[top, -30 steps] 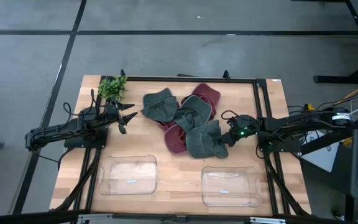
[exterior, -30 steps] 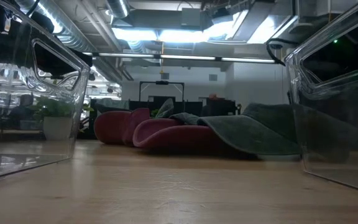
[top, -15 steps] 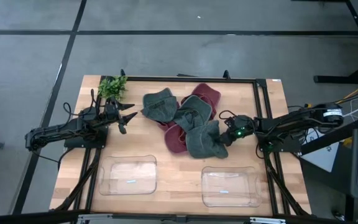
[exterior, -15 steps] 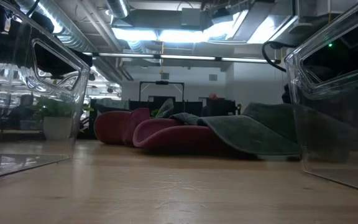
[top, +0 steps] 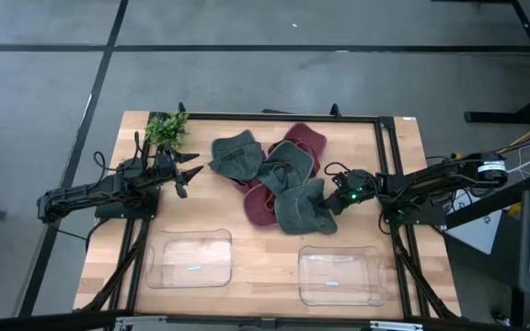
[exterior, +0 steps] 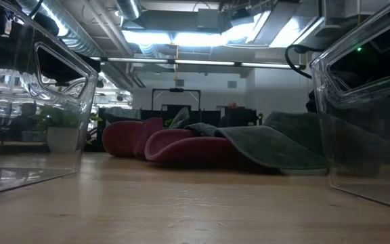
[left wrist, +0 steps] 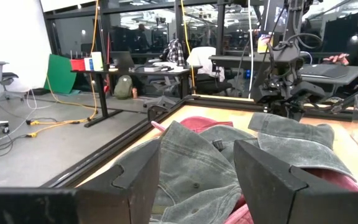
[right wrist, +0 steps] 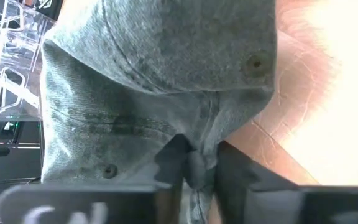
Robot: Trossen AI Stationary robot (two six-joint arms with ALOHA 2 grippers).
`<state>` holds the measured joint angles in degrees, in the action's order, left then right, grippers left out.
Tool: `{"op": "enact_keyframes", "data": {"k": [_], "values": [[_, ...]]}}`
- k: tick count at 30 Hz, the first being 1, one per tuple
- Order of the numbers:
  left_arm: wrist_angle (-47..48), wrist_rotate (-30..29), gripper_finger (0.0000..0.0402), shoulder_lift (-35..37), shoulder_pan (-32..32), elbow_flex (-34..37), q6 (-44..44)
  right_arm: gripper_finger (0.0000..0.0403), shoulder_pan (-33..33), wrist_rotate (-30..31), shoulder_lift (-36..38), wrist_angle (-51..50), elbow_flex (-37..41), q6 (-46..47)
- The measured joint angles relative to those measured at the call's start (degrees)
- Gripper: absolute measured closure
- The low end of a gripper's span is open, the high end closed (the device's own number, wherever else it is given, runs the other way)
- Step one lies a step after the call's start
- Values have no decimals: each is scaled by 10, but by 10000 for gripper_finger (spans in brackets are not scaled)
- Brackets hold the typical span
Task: Pick & Place hat
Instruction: Put the bottom right black cap into the right transparent bin
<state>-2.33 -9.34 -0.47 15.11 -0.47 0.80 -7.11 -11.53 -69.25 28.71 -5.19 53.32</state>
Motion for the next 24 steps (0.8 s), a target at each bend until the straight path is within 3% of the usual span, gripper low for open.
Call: {"op": "enact_keyframes", "data": {"k": [3, 24], "values": [[0, 0, 203, 0, 0, 0, 0, 370, 0, 0, 0, 0, 0, 0], [0, 0, 203, 0, 0, 0, 0, 369, 0, -54, -1, -3, -85, -25]]}}
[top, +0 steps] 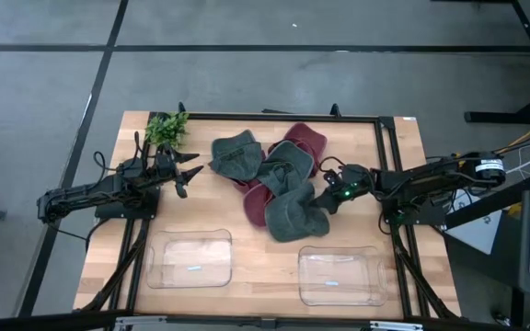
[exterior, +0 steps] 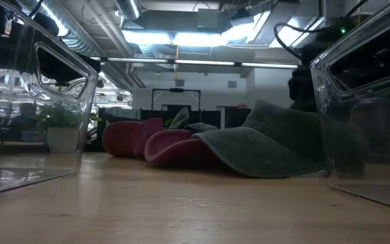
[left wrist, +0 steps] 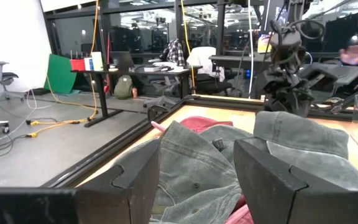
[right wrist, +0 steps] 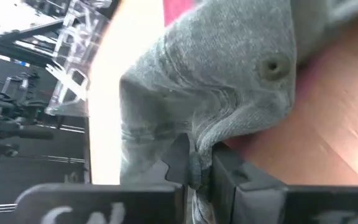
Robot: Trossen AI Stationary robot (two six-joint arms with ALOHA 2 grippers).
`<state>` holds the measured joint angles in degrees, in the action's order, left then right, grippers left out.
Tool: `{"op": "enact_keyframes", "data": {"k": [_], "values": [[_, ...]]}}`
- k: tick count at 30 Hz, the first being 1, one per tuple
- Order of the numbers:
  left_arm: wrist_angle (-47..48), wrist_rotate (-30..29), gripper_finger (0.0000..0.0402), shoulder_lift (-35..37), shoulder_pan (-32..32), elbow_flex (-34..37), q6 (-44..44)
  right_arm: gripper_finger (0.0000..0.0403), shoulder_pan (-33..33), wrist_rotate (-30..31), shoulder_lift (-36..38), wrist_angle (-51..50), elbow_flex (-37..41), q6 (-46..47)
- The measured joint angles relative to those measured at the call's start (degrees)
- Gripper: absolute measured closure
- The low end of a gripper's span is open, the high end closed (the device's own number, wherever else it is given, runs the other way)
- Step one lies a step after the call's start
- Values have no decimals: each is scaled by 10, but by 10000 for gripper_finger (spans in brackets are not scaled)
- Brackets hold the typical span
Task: Pick & Place hat
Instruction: Put the bottom right black cap into the right transparent bin
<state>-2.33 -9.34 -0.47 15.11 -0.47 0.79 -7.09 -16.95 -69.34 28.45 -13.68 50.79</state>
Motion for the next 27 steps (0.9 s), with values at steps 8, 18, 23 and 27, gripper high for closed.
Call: {"op": "enact_keyframes", "data": {"k": [8, 18, 23, 27], "values": [[0, 0, 203, 0, 0, 0, 0, 369, 0, -22, 0, -6, -60, 28], [0, 0, 203, 0, 0, 0, 0, 369, -2, -43, 0, -217, -243, -61], [0, 0, 203, 0, 0, 0, 0, 369, -23, -41, 0, -364, -351, -146], [0, 0, 203, 0, 0, 0, 0, 369, -50, -45, 1, -439, -415, -191]]}}
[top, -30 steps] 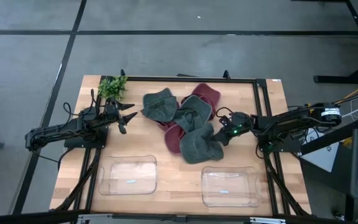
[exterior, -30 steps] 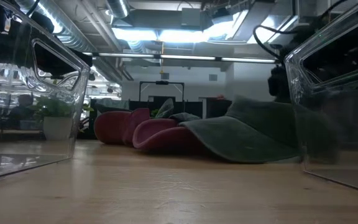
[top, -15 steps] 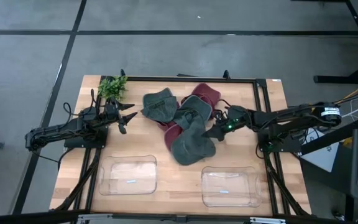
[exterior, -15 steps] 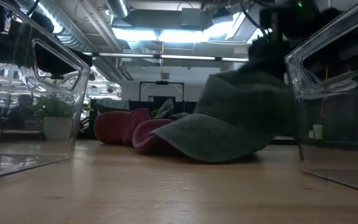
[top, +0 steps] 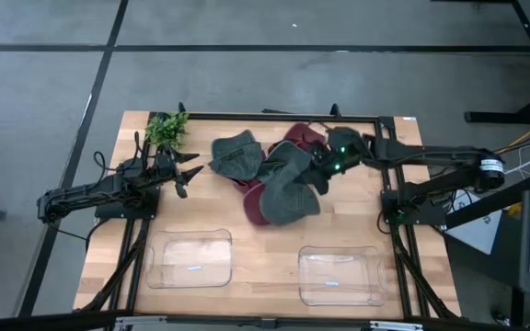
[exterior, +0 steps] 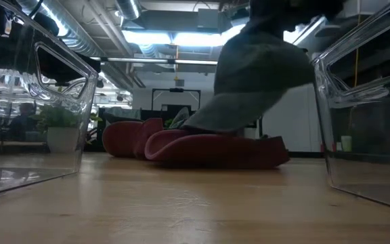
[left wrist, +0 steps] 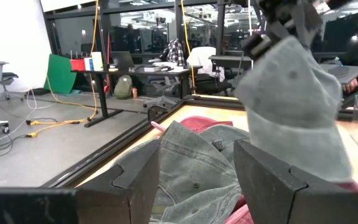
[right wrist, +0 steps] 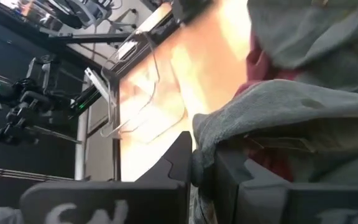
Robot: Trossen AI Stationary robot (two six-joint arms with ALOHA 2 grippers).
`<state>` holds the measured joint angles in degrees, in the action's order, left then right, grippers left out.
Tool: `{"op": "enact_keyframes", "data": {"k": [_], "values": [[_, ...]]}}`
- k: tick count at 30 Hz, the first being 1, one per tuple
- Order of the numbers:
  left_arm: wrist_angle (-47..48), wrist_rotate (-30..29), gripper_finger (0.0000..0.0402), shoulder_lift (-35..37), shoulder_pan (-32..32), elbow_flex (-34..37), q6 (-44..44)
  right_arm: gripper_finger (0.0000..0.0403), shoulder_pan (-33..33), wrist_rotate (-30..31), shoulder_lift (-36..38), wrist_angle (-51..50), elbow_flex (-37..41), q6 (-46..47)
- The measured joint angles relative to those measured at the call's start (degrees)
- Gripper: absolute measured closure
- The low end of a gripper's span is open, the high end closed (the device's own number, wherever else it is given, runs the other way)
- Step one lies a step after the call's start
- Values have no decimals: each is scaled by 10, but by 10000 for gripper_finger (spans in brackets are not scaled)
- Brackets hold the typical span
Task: Pick & Place hat
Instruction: Put the bottom right black cap into the right transparent bin
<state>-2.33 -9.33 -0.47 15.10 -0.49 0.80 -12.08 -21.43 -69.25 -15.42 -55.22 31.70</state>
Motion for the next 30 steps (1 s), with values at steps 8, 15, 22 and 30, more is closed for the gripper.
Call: {"op": "enact_keyframes", "data": {"k": [8, 15, 22, 30], "values": [[0, 0, 203, 0, 0, 0, 0, 369, -31, -55, 0, -110, -111, -68], [0, 0, 203, 0, 0, 0, 0, 369, -31, -100, 5, -239, -213, -141], [0, 0, 203, 0, 0, 0, 0, 369, -31, -118, 36, -348, -289, -193], [0, 0, 203, 0, 0, 0, 0, 369, -31, -149, 76, -404, -305, -205]]}}
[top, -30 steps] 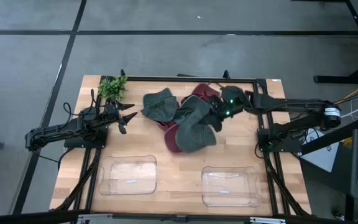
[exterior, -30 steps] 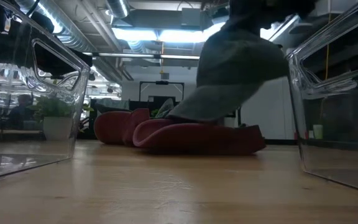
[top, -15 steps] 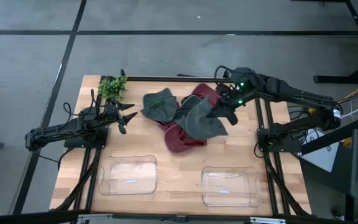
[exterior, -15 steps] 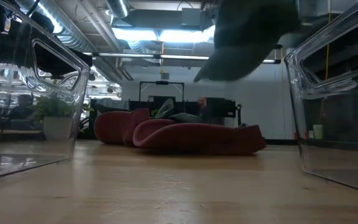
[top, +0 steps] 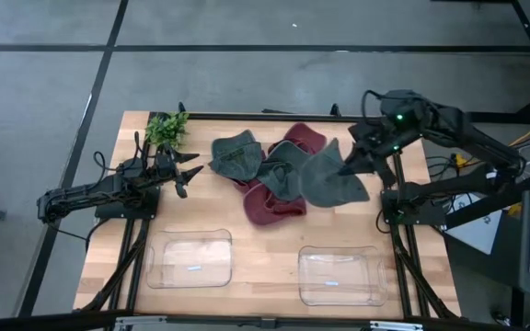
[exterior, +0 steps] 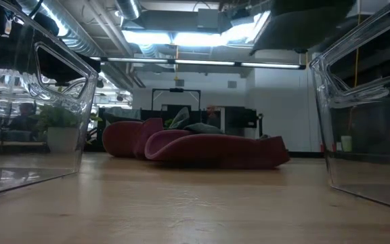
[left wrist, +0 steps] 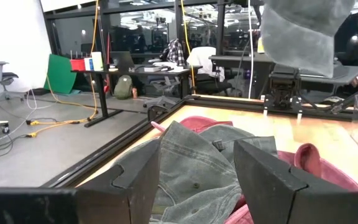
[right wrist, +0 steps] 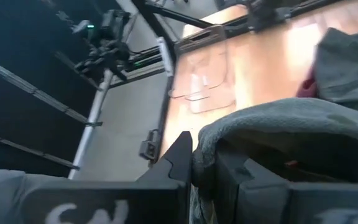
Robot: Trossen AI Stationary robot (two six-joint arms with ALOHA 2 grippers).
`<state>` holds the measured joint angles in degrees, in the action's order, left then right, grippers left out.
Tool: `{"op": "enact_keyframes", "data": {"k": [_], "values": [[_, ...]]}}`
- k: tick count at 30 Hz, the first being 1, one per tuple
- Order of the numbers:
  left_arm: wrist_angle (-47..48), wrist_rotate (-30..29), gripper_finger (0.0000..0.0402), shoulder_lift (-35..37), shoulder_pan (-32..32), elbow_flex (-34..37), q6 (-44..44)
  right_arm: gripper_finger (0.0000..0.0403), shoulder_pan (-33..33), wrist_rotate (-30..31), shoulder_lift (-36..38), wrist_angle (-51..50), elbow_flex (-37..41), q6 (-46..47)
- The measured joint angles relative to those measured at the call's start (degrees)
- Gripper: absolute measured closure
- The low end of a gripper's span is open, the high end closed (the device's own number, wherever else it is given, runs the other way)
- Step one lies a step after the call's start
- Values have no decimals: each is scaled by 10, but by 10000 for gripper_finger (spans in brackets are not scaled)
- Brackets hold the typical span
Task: Pick & Place hat
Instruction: Put the bottom right black cap into the right transparent bin
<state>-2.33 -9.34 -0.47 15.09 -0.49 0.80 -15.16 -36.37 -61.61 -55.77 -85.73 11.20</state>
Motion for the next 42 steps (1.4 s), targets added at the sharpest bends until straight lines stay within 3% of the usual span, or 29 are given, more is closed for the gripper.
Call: {"op": "enact_keyframes", "data": {"k": [9, 20, 42], "values": [[0, 0, 203, 0, 0, 0, 0, 369, 0, -92, 33, 2, 0, 61], [0, 0, 203, 0, 0, 0, 0, 369, 5, -123, 81, 1, 0, 102], [0, 0, 203, 0, 0, 0, 0, 369, 198, -188, 80, 2, 0, 102]]}}
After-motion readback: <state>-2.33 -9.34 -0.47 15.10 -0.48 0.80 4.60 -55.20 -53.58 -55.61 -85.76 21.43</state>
